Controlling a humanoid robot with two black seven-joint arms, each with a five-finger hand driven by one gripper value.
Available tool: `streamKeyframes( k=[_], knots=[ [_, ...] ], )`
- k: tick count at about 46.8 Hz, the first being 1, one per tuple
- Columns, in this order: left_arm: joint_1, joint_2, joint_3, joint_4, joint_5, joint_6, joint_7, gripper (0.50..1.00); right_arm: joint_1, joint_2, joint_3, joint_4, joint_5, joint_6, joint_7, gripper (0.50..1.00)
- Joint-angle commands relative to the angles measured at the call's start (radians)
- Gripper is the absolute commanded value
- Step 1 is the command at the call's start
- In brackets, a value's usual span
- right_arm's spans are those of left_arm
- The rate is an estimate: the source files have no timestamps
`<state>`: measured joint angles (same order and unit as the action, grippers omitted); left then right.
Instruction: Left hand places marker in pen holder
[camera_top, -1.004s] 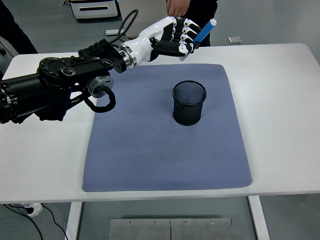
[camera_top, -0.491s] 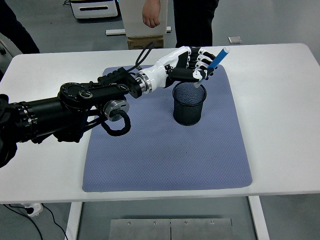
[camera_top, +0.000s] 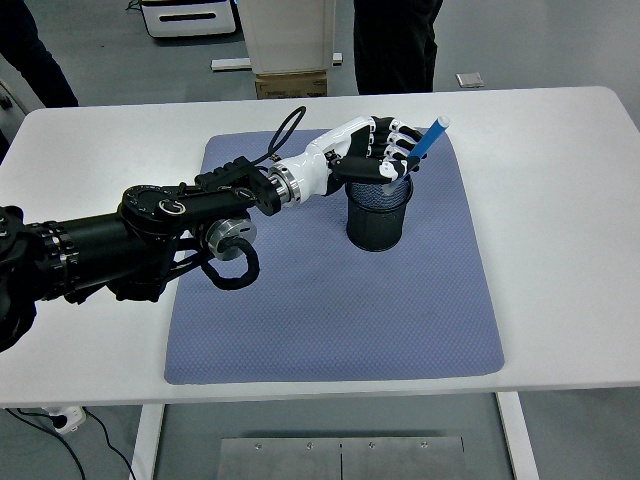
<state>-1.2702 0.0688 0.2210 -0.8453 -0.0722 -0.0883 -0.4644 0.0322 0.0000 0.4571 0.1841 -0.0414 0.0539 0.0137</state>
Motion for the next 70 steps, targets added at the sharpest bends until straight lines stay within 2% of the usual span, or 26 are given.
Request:
streamKeyframes(
  k=[1,3,4,6,8,9,10,28,38,60,70],
  knots=[
    [0.000,-0.001,0.000,0.000,0.000,0.002,-0.002,0.500,0.000,0.000,0.000,0.000,0.000,0.000,0.000,1.000],
    [0.000,-0.001,0.000,0.000,0.002,0.004,-0.003,0.502,0.000,0.000,0.000,0.000,0.000,0.000,0.000,1.000],
    [0.000,-0.001,0.000,0.000,0.002,0.004,-0.003,0.571,0.000,0.000,0.000,0.000,0.000,0.001,0.000,1.000],
    [0.000,-0.001,0.000,0.000,0.008,0.005,-0.003,0.680,0.000,0.000,0.000,0.000,0.000,0.000,0.000,1.000],
    [0.000,-0.001,0.000,0.000,0.009,0.005,-0.003,0.841,0.000,0.000,0.000,0.000,0.000,0.000,0.000,1.000],
    [-0.001,-0.001,0.000,0.000,0.011,0.004,-0.005,0.946,0.000,0.000,0.000,0.000,0.000,0.000,0.000,1.000],
    [-0.001,-0.001,0.000,0.000,0.011,0.004,-0.007,0.999,0.000,0.000,0.000,0.000,0.000,0.000,0.000,1.000],
    [-0.023,0.006,-0.008,0.002,0.009,0.001,-0.003,1.000,0.000,0.000,0.000,0.000,0.000,0.000,0.000,1.000],
    [-0.026,0.020,-0.091,0.005,0.008,-0.001,-0.003,1.000,0.000,0.000,0.000,0.000,0.000,0.000,0.000,1.000],
    [-0.038,0.101,-0.173,0.018,0.005,0.013,-0.002,1.000,0.000,0.000,0.000,0.000,0.000,0.000,0.000,1.000],
    [-0.014,0.140,-0.178,0.078,-0.006,0.022,-0.007,1.000,0.000,0.000,0.000,0.000,0.000,0.000,0.000,1.000]
  ],
)
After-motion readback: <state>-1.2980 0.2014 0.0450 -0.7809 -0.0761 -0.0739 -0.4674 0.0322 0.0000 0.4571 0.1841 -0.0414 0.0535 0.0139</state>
